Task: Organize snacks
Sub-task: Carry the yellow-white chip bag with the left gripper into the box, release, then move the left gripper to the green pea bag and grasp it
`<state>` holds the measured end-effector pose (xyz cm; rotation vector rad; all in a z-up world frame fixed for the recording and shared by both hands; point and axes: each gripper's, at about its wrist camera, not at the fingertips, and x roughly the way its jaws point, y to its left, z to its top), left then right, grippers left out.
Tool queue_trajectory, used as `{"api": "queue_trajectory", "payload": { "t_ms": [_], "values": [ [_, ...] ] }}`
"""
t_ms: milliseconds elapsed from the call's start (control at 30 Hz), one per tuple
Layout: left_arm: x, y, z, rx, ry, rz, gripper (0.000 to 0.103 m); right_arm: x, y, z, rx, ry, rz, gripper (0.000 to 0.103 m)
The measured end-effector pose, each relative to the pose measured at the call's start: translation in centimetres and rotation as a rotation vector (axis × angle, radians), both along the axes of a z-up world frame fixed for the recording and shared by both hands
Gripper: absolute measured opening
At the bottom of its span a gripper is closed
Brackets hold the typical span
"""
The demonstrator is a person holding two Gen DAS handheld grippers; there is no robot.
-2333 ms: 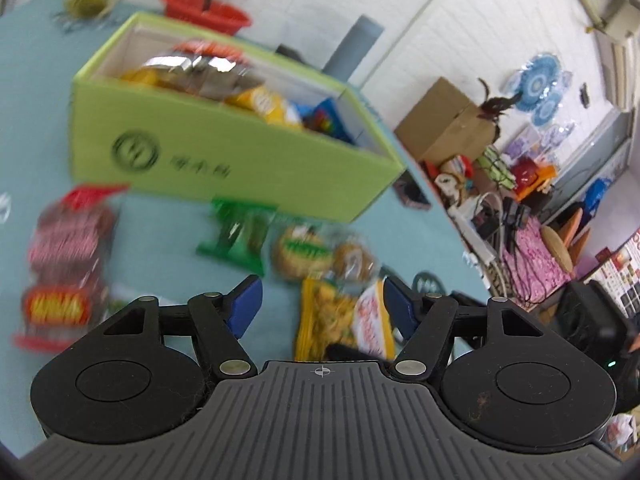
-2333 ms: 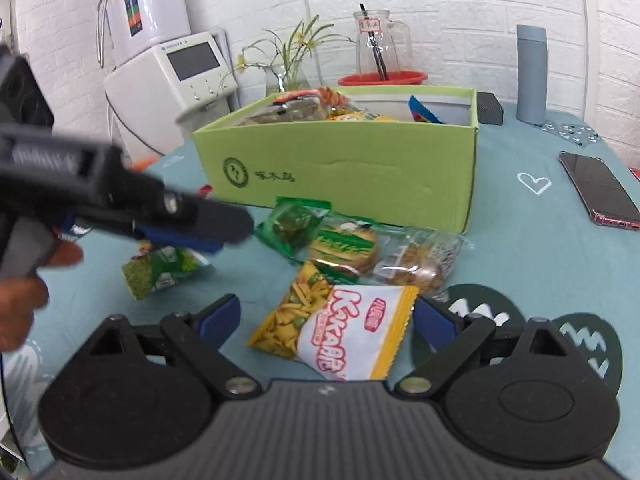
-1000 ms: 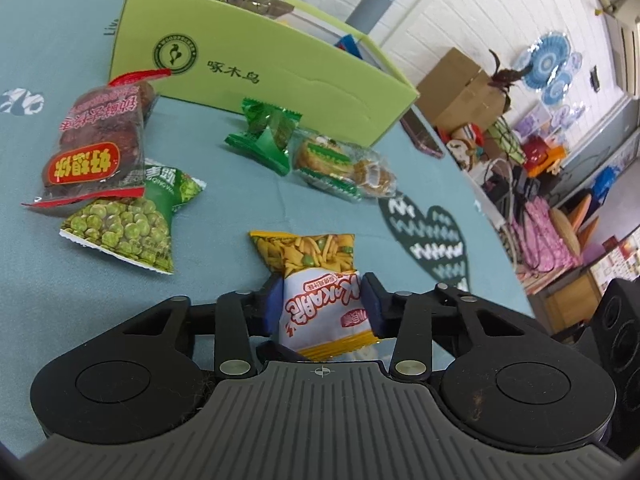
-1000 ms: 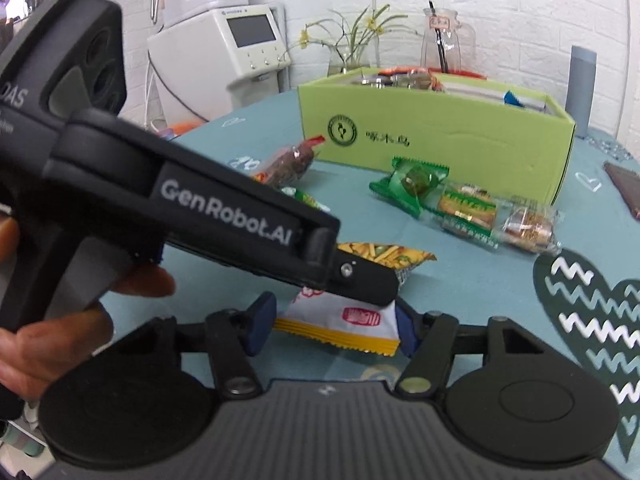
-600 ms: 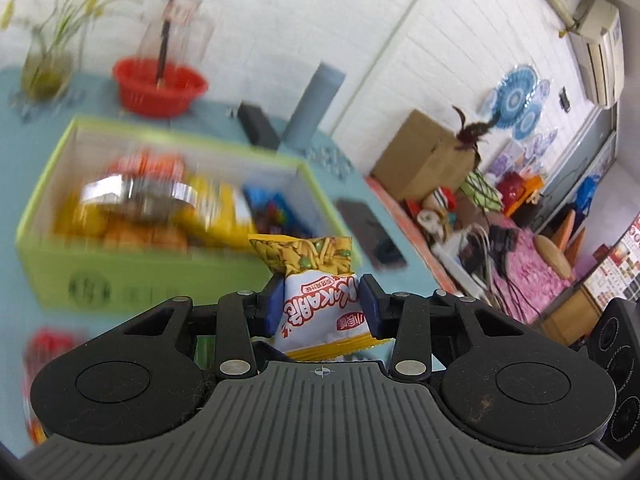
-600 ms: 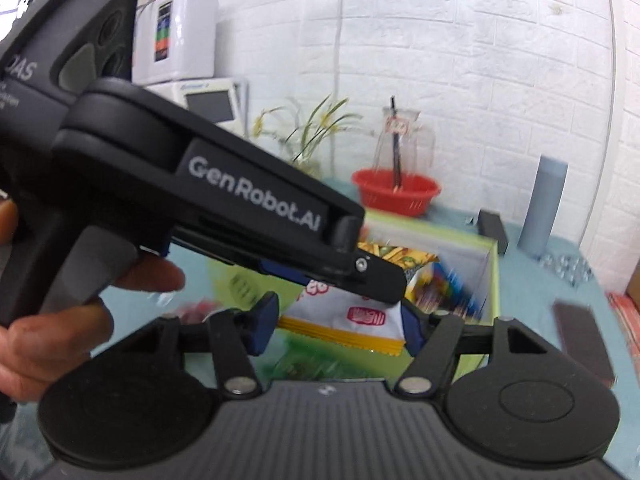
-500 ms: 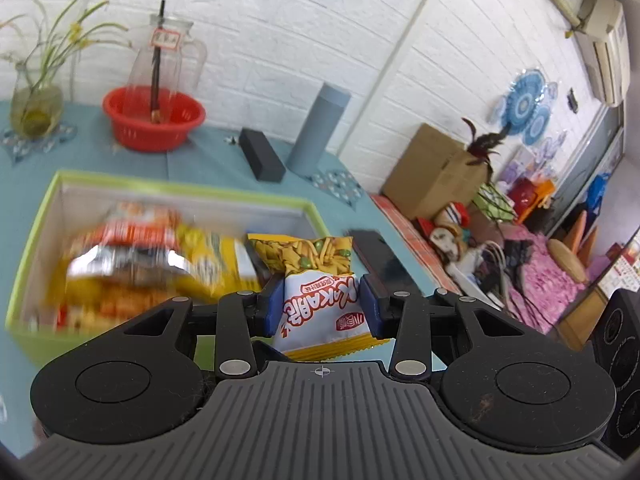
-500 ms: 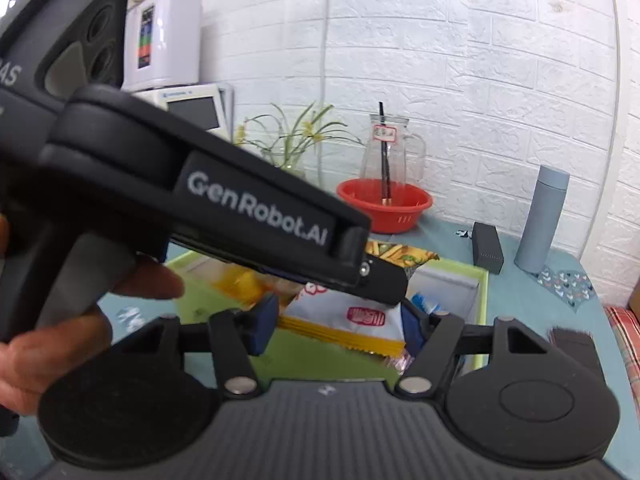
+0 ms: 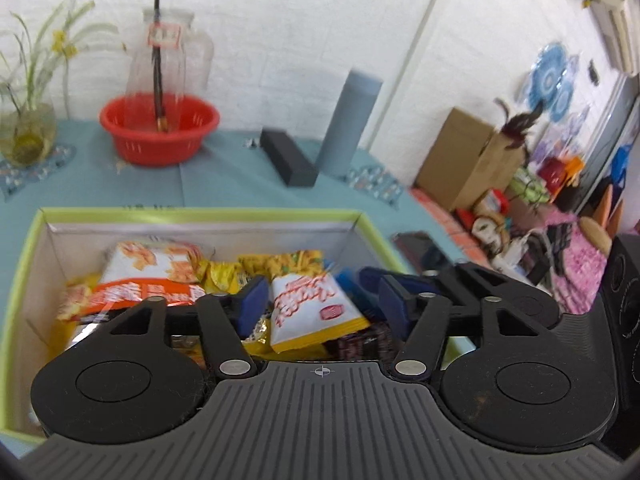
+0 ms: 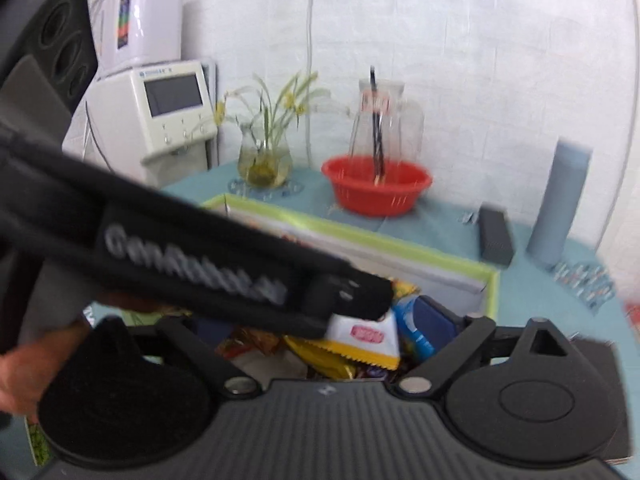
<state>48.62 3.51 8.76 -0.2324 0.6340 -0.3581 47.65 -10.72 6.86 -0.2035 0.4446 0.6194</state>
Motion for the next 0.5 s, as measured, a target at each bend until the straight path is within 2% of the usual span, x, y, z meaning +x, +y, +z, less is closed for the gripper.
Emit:
{"api": "queue_trajectory", "payload": {
  "t_ms": [67,133,267,367,500],
  "values": [
    [-2.6,0.8,1.7,0.010,-0.062,0.005,0.056,-3.2,-0.6,1.2,-0.013,-0.071,0.002,0.093],
    [-5.4,2.1,2.9,0.014,-0.105,0.016,0.058,-6.2,-1.0,1.9,-0.001,-0.097,0.032,0.093],
    [-10.8,5.4,3.0,0.035,-0.119,0.072,0.066,-10.4,0.0,0.3,0.044,0.002,0.154,0.094],
    [-14.1,8.3,1.0,0.070,-0.073,0.149,0.066,-12.4,2.6,-2.6,0.030,0.114,0.227,0.094],
    [-16.6,12.2,-3.4,0.045,0.066,0.236,0.060,-14.9,5.8,-5.9,0.005,0.237,0.265,0.094]
  ]
}}
